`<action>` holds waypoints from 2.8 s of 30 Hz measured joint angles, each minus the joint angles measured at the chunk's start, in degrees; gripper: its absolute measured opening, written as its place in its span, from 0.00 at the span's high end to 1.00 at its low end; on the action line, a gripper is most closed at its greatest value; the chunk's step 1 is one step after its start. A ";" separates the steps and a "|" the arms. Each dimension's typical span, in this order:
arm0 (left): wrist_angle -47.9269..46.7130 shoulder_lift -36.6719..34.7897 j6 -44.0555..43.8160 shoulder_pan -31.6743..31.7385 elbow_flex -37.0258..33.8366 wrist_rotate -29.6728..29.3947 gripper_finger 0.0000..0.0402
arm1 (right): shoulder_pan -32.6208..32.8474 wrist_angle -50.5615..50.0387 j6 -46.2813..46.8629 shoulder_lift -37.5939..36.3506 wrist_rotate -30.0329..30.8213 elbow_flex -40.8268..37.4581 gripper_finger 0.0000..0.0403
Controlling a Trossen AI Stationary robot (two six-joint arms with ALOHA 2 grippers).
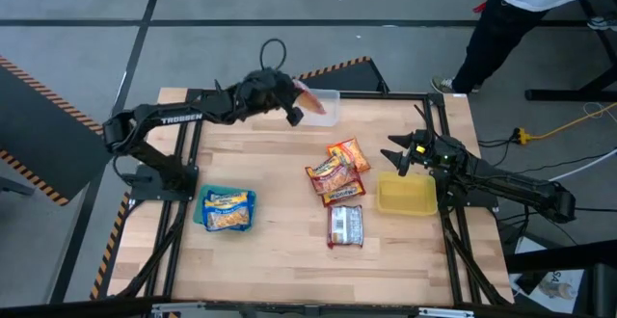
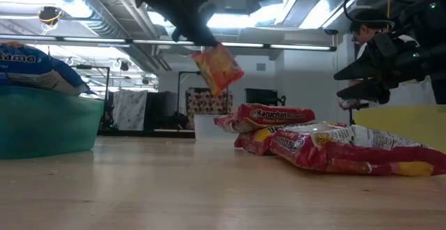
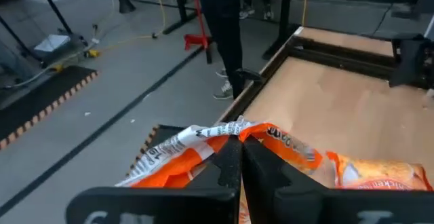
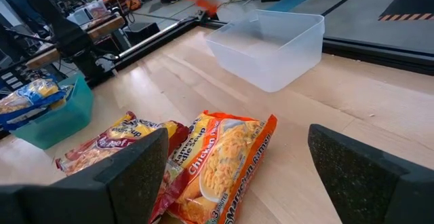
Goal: Sort Maruchan noodles
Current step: Put the left orange noodle pack into the transparent bin
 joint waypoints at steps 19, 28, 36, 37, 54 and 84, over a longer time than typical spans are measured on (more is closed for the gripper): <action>18.20 15.40 -0.60 9.63 0.95 10.67 1.00 | -0.02 0.01 -0.42 0.01 0.46 0.00 0.16; 17.35 20.65 2.35 9.49 0.95 12.35 1.00 | -0.02 0.00 -0.42 0.00 0.46 0.00 0.16; 14.40 22.99 2.25 9.45 0.95 12.22 1.00 | -0.02 0.00 -0.42 0.01 0.47 0.00 0.16; 13.32 22.97 2.29 9.43 0.95 12.30 1.00 | -0.02 0.00 -0.42 0.01 0.47 0.00 0.16; -1.62 23.06 1.11 9.15 0.89 13.54 0.98 | -0.02 -0.02 -0.44 0.02 0.46 0.00 0.16; -2.76 16.55 0.57 9.18 0.95 6.84 0.62 | -0.01 -0.06 -0.44 0.02 -0.02 0.02 0.16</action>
